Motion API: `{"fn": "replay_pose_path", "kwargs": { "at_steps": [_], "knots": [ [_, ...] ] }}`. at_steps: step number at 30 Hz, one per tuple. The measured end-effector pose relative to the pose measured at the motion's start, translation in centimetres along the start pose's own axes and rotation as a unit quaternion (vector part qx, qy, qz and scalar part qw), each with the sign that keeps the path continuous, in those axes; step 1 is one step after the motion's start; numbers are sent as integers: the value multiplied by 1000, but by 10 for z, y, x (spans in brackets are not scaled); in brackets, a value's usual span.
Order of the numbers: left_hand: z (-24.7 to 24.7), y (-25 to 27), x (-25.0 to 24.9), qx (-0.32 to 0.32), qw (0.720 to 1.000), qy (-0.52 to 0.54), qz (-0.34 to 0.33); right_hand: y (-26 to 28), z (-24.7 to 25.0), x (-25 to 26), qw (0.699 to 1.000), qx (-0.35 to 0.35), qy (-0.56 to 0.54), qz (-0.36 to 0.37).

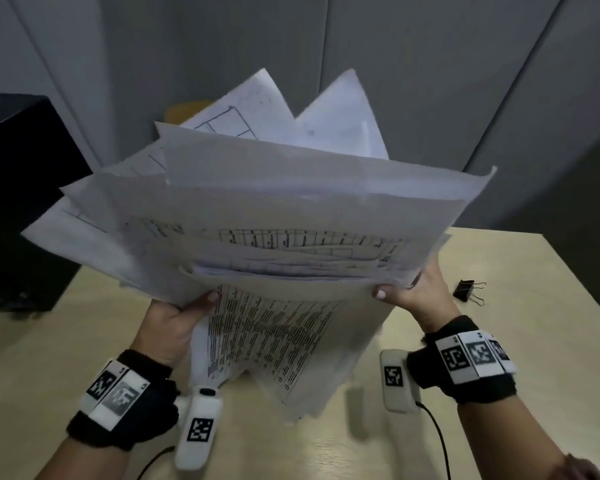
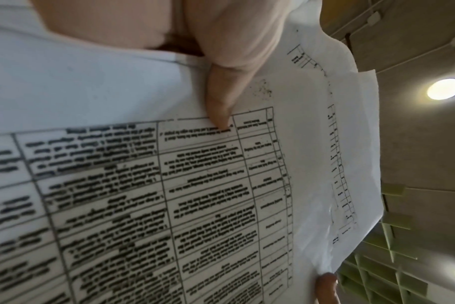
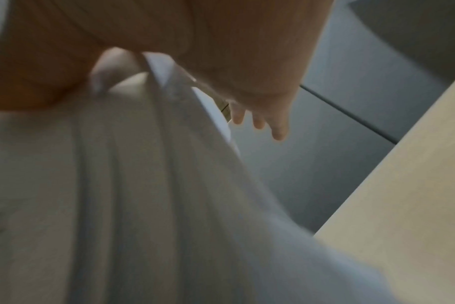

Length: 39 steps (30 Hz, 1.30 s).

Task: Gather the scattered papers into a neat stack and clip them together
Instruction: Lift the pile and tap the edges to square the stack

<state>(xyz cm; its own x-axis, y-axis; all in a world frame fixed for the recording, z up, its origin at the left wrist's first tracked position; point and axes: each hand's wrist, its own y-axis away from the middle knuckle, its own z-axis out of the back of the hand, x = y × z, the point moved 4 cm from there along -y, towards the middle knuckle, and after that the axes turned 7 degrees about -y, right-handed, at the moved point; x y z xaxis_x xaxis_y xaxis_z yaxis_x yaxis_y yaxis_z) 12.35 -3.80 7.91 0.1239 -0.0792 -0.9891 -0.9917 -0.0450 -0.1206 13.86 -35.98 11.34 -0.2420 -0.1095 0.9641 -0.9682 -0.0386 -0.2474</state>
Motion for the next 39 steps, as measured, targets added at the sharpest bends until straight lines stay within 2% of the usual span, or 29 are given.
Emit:
{"fn": "replay_pose_path", "kwargs": {
  "at_steps": [5, 11, 14, 17, 20, 24, 28, 31, 34, 39],
  "knots": [
    [8, -5, 0, -18, 1000, 4, 6, 0, 4, 2, 999, 28, 35, -22],
    [7, -8, 5, -69, 996, -52, 16, 11, -6, -8, 999, -26, -29, 5],
    [5, -7, 8, -104, 991, -86, -1, 21, -15, -28, 998, -44, -48, -14],
    [-2, -4, 3, -100, 991, -88, 3, 22, -21, -20, 997, -71, 0, 0],
    [-9, -3, -8, -105, 989, -98, -29, 14, -14, 0, 994, -96, 15, 43],
    [-11, -2, -14, -63, 994, -59, -64, 13, -9, 15, 990, -98, 42, 88],
    [-15, 5, 0, -30, 995, -92, 13, 25, -15, 0, 996, -59, 43, 54],
    [-14, 8, 14, -72, 989, -107, 73, 32, -24, -19, 996, -57, 59, 32],
    [-13, 7, 13, -123, 980, -148, 51, 32, -27, -27, 993, -86, 71, 40],
    [-11, 8, 1, -119, 986, -111, 25, 28, -21, -10, 992, -96, 44, 67]
  ]
}}
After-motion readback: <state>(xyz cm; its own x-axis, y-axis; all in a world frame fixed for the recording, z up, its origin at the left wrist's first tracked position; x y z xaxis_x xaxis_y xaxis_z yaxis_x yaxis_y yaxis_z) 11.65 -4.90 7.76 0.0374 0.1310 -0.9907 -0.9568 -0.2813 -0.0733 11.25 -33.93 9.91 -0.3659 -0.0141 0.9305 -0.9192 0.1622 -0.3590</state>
